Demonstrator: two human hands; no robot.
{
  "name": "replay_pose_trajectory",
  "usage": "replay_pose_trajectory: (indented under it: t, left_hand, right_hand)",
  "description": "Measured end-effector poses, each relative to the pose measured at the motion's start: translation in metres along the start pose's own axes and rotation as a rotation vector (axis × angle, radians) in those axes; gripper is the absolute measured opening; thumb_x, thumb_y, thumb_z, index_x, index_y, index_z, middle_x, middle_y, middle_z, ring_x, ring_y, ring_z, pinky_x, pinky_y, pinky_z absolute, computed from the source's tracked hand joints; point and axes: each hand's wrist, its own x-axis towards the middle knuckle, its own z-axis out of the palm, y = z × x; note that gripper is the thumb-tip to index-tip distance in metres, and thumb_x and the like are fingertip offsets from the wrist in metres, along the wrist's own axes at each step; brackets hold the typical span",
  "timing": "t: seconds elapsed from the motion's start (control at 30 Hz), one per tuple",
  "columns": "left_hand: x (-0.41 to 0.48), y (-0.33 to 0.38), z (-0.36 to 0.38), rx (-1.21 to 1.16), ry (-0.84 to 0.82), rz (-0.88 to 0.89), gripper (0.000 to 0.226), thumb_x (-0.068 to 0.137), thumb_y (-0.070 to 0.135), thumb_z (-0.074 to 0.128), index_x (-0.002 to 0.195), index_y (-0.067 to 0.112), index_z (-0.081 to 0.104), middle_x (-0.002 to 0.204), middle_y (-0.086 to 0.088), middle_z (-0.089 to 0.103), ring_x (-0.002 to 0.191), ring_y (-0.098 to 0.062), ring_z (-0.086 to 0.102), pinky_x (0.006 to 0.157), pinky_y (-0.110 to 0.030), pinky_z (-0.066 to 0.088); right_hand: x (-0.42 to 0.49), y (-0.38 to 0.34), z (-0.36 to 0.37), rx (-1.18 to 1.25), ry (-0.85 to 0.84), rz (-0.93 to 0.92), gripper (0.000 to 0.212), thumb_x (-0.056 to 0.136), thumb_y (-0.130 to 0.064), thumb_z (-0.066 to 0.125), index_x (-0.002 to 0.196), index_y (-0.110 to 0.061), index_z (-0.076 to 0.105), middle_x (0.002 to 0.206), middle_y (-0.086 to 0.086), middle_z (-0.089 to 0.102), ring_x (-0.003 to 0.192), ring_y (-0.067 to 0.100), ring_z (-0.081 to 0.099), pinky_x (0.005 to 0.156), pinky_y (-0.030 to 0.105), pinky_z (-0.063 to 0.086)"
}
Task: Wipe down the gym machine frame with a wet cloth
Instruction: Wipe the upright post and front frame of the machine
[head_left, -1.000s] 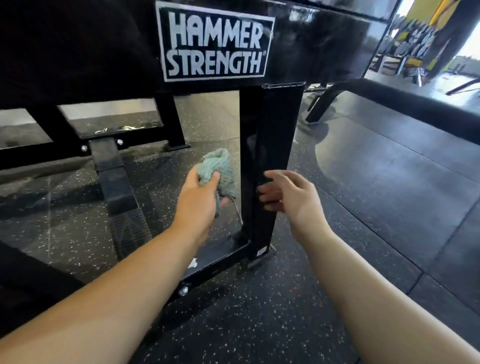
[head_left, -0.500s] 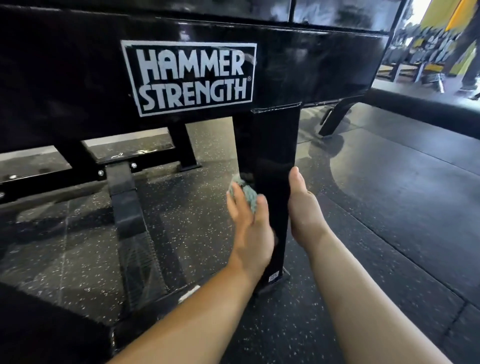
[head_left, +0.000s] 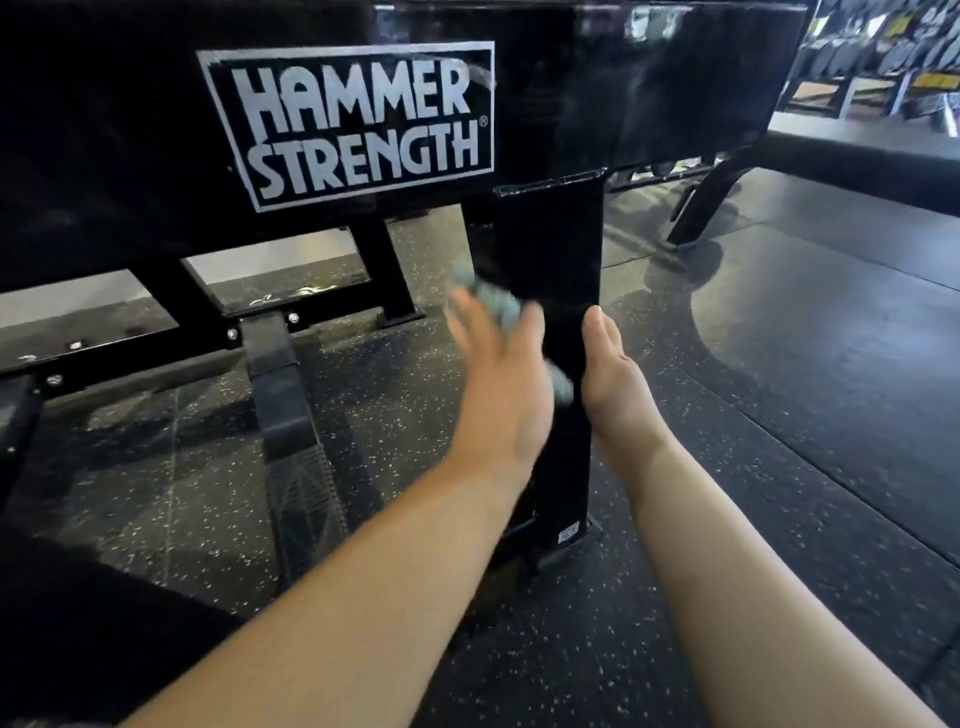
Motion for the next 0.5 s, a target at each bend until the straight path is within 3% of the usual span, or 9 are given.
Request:
replay_pose_trajectory:
  t: [0.07,0.1,0.13,0.2,0.27,0.4,0.5]
  left_hand:
    - [0.012,0.032,-0.002,-0.117,0.118,0.098,0.049,0.099,0.024,0.040,0.145,0.015,0.027,0.149,-0.011,0.029,0.138,-0.024,0.027,0.113,-0.040,0.020]
    - [0.015,0.039,-0.001,-0.141,0.153,0.122,0.045,0.098,0.021,0.040,0.141,0.010,0.033,0.144,-0.016,0.032,0.135,-0.027,0.031,0.112,-0.042,0.023]
    - [0.012,0.040,0.001,-0.125,0.149,0.141,0.046,0.098,0.020,0.039,0.143,0.012,0.030,0.147,-0.014,0.030,0.136,-0.026,0.029,0.113,-0.041,0.022]
    - [0.000,0.026,0.003,-0.050,0.081,0.169,0.056,0.101,0.023,0.034,0.152,0.026,0.009,0.159,0.003,0.009,0.145,-0.011,0.012,0.117,-0.032,0.011]
    - [-0.012,0.006,0.003,-0.003,0.025,0.128,0.061,0.103,0.025,0.031,0.149,0.036,-0.007,0.158,0.015,-0.006,0.144,-0.002,0.004,0.110,-0.021,0.006]
    - [-0.007,-0.011,0.001,-0.016,-0.001,-0.069,0.063,0.102,0.030,0.033,0.149,0.036,-0.008,0.158,0.014,-0.003,0.144,-0.007,0.011,0.103,-0.020,0.010]
    - [0.002,-0.007,0.007,-0.139,0.030,0.017,0.061,0.103,0.030,0.032,0.148,0.038,-0.008,0.157,0.016,-0.010,0.138,0.003,0.007,0.102,-0.020,0.006]
  right_hand:
    - [0.000,0.001,0.000,0.017,-0.023,0.021,0.050,0.101,-0.050,0.023,0.148,-0.032,0.025,0.142,-0.020,0.036,0.130,0.000,0.032,0.111,0.026,0.024]
    - [0.001,0.004,0.000,0.025,-0.025,0.035,0.050,0.101,-0.051,0.024,0.148,-0.033,0.025,0.144,-0.018,0.036,0.132,0.002,0.033,0.113,0.030,0.025]
    - [0.001,0.004,-0.001,0.038,-0.025,0.044,0.050,0.100,-0.051,0.024,0.147,-0.033,0.026,0.146,-0.015,0.037,0.133,0.005,0.034,0.114,0.034,0.026]
    - [0.001,0.003,0.000,0.032,-0.014,0.035,0.051,0.101,-0.050,0.025,0.148,-0.030,0.027,0.147,-0.011,0.037,0.135,0.007,0.034,0.116,0.037,0.026]
    - [0.003,0.002,0.001,0.021,0.006,0.044,0.052,0.100,-0.051,0.026,0.148,-0.028,0.028,0.148,-0.010,0.037,0.135,0.008,0.034,0.116,0.037,0.025]
    - [0.002,0.002,0.002,0.000,0.013,0.060,0.050,0.100,-0.052,0.027,0.146,-0.032,0.029,0.141,-0.015,0.041,0.130,0.008,0.038,0.112,0.033,0.027]
    - [0.002,0.004,-0.002,0.005,0.005,0.053,0.049,0.101,-0.049,0.027,0.146,-0.034,0.029,0.145,-0.013,0.039,0.131,0.004,0.033,0.110,0.026,0.021]
